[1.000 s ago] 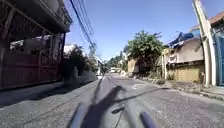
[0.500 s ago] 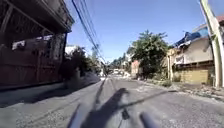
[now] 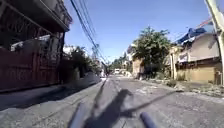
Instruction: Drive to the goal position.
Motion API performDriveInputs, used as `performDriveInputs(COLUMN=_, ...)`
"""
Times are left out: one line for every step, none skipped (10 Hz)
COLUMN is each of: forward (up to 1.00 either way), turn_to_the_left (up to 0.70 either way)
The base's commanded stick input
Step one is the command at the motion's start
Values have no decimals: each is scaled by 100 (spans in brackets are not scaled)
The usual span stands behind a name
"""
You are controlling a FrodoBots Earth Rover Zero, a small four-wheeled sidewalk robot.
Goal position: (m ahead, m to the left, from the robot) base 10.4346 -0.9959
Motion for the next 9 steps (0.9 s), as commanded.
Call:
performDriveInputs(forward=50, turn_to_the_left=0)
performDriveInputs(forward=50, turn_to_the_left=0)
performDriveInputs(forward=50, turn_to_the_left=0)
performDriveInputs(forward=50, turn_to_the_left=0)
performDriveInputs(forward=50, turn_to_the_left=0)
performDriveInputs(forward=50, turn_to_the_left=0)
performDriveInputs(forward=53, turn_to_the_left=0)
performDriveInputs(forward=62, turn_to_the_left=0)
performDriveInputs(forward=70, turn_to_the_left=3)
